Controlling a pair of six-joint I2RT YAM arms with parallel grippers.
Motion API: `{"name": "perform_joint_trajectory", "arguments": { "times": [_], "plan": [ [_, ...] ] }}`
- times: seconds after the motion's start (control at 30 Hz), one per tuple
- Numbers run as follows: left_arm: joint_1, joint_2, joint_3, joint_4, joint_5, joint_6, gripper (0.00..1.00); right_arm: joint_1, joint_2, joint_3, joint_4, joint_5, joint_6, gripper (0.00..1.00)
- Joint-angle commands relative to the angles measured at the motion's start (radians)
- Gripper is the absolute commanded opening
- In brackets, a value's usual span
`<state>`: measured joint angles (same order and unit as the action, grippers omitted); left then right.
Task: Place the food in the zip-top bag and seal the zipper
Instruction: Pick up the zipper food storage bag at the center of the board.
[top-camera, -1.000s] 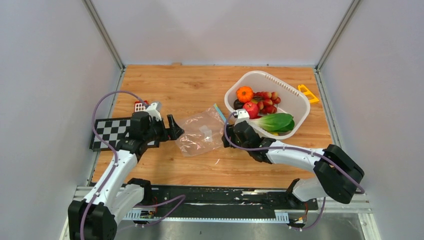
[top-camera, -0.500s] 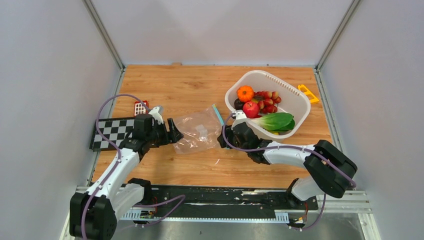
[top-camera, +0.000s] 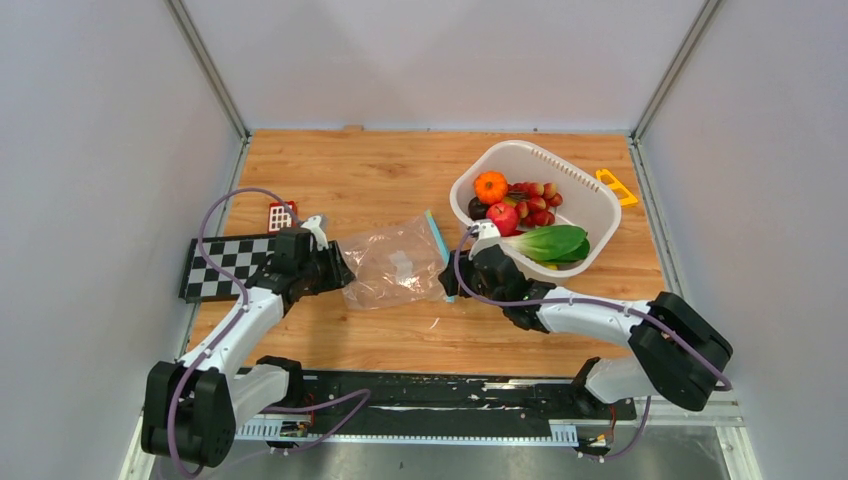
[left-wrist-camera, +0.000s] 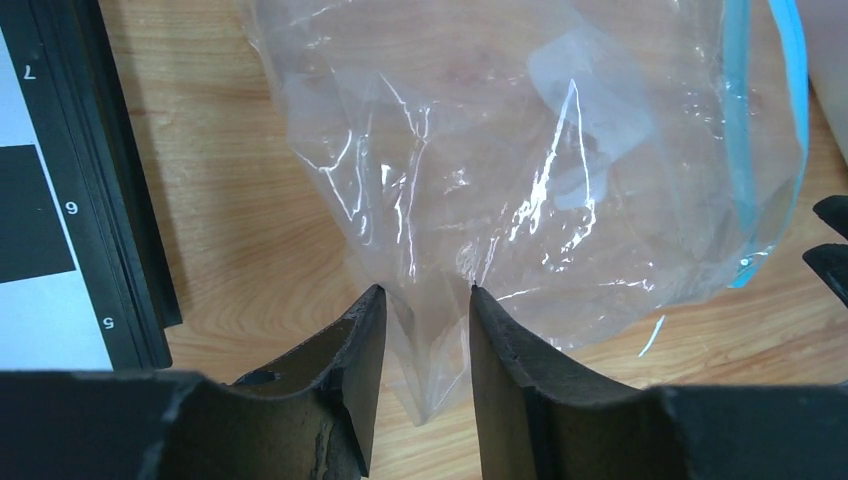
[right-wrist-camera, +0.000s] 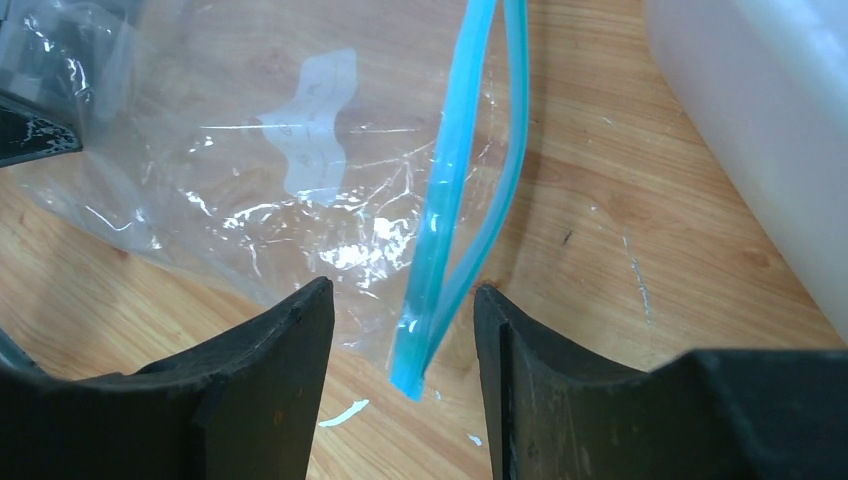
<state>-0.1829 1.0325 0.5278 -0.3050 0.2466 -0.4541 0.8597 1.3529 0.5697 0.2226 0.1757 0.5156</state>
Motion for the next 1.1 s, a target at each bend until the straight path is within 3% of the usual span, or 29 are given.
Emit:
{"name": "perform_joint_trajectory", "arguments": {
  "times": [0.0,0.27,0.4,0.6,0.77,0.83,0.97,1.07],
  "plan": [
    [-0.004,0.014,0.009,-0.006,-0.031,0.039,0.41,-0.009,0.015,0.030,-0.025,0.027,0.015,0.53],
    [-0.004,0.014,-0.001,-0.012,-0.035,0.046,0.41,-0.009,0.108,0.030,0.090,-0.083,0.044,0.47],
    [-0.004,0.016,-0.003,-0.011,-0.029,0.045,0.40,-0.008,0.100,0.026,0.143,-0.126,0.039,0.31],
    [-0.003,0.011,-0.001,-0.005,-0.025,0.039,0.40,-0.008,0.051,0.035,0.107,-0.115,0.023,0.30],
    [-0.004,0.014,0.003,0.000,-0.018,0.038,0.40,-0.008,0.040,0.034,0.104,-0.138,0.020,0.08],
    [-0.004,0.012,0.002,-0.001,-0.019,0.039,0.40,-0.008,0.032,0.035,0.098,-0.147,0.016,0.10],
    [-0.004,0.008,0.001,-0.001,-0.018,0.037,0.40,-0.010,0.005,0.047,0.055,-0.134,0.000,0.32],
    [-0.004,0.010,0.001,0.002,-0.016,0.037,0.40,-0.011,-0.010,0.048,0.053,-0.141,-0.015,0.31]
  ]
}}
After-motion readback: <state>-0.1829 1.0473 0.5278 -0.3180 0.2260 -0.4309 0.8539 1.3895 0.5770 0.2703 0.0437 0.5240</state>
